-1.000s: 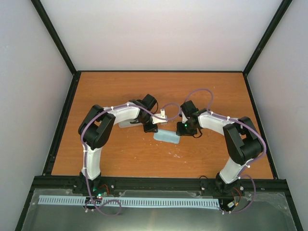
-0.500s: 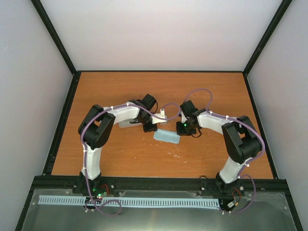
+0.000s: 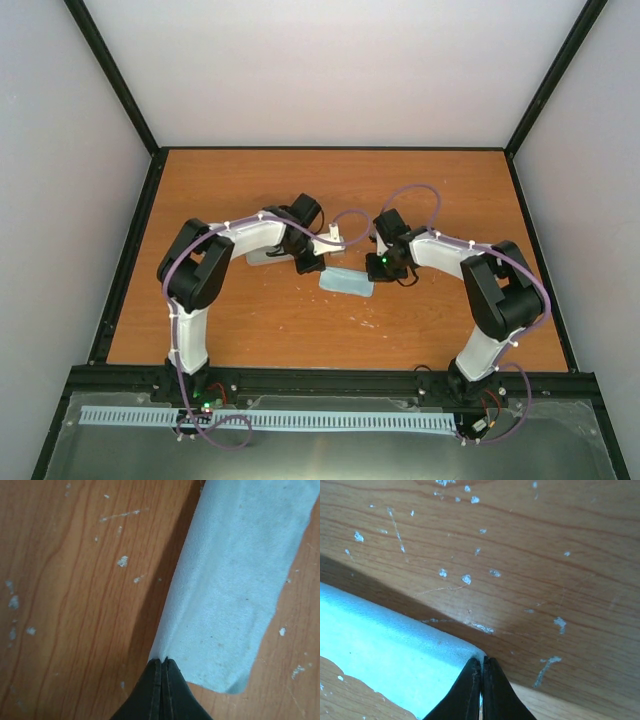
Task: Organize the sunglasses
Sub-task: Pick up the glasses cleaning cloth from the center of the board.
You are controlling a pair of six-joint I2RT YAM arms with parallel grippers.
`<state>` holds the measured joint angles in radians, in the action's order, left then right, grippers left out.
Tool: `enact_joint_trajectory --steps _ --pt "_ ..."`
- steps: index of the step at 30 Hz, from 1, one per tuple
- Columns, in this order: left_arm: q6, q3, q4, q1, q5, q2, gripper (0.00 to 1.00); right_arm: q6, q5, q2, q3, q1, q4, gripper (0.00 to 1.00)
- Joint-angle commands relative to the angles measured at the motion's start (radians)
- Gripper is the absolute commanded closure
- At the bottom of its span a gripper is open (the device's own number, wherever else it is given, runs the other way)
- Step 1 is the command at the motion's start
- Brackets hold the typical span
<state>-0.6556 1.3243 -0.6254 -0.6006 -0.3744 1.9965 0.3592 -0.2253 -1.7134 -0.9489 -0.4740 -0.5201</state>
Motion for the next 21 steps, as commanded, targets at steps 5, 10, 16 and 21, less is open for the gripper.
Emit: enact_joint_trajectory --steps 5,10,16,21 --pt "0.062 -0.052 -0.006 0.029 -0.033 -0.128 0.99 -0.022 0.021 0.032 -0.035 -0.010 0.028 0.97" --pt "0.082 -0.087 -0.010 0.032 -0.028 -0.170 0.99 -0.028 -0.005 0.025 -0.068 -0.018 0.056 0.97" --pt "0.106 -0.137 0.002 0.047 -0.005 -0.214 0.99 -0.055 -0.030 -0.025 -0.148 -0.035 0.049 0.97" --pt "0.128 -0.183 0.019 0.069 0.026 -0.252 0.99 -0.082 -0.043 -0.085 -0.230 -0.054 0.029 0.97"
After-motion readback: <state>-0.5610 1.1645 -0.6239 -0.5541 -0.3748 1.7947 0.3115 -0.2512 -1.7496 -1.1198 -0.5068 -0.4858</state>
